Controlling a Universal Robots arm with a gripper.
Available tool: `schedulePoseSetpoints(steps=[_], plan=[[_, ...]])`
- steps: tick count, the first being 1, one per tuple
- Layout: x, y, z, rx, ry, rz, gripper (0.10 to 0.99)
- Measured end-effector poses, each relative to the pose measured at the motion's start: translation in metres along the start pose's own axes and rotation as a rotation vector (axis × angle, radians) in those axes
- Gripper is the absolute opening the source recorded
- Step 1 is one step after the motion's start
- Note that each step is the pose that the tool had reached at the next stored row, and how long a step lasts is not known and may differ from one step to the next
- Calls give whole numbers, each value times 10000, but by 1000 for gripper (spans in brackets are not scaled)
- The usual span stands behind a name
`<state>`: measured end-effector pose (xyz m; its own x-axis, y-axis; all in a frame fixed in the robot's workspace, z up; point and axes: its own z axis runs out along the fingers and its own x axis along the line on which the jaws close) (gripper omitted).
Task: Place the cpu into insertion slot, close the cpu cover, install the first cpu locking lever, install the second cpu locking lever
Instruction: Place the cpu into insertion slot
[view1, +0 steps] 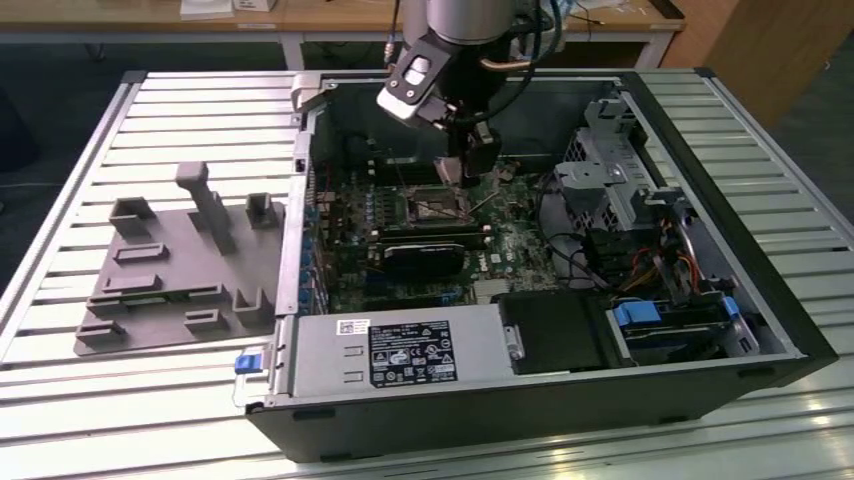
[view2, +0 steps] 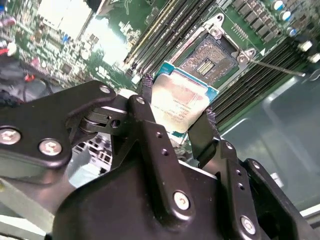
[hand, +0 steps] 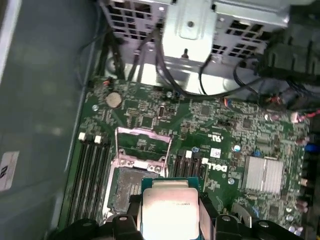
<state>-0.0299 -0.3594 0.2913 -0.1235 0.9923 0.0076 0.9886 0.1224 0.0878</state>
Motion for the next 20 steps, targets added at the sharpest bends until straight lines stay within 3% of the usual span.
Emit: schedulePoseSetpoints(steps=[6,13,20], plan=[[18,-24,66,-4,-64,722,537],[107,-97,164,-7,-83,953,537],[223,-105,266,-8,-95,1076,537]])
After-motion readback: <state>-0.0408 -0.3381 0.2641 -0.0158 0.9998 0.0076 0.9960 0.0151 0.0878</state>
